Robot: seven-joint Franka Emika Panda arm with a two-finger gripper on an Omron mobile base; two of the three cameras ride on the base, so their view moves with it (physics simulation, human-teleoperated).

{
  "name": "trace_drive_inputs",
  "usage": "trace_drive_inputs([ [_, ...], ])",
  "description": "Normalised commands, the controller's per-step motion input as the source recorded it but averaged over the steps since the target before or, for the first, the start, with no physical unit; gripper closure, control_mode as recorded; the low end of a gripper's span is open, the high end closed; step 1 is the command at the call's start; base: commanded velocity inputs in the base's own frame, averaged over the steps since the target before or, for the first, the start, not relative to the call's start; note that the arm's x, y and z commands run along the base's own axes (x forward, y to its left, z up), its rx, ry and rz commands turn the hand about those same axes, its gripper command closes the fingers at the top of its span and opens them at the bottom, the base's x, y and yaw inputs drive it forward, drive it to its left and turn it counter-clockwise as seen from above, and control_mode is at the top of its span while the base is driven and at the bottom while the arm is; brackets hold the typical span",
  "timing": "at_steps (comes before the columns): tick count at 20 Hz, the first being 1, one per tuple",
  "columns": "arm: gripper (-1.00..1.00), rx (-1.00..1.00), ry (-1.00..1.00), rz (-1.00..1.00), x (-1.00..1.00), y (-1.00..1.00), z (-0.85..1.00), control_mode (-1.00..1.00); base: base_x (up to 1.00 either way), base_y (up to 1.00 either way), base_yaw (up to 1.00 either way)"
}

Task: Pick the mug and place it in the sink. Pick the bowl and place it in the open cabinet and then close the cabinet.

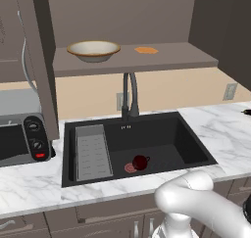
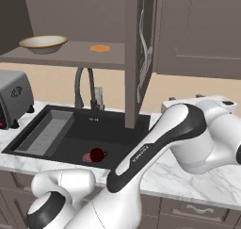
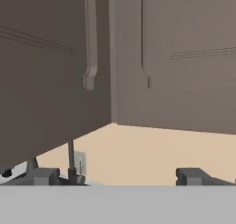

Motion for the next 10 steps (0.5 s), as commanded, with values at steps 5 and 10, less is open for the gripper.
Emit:
trace_drive_inputs([
  [5, -1.00, 0.00, -0.08, 0.00, 0.28, -0.09, -0.14, -1.00, 0.00, 0.00, 0.00],
  [10, -1.00, 0.00, -0.03, 0.00, 0.20, 0.00, -0.04, -1.00, 0.00, 0.00, 0.00],
])
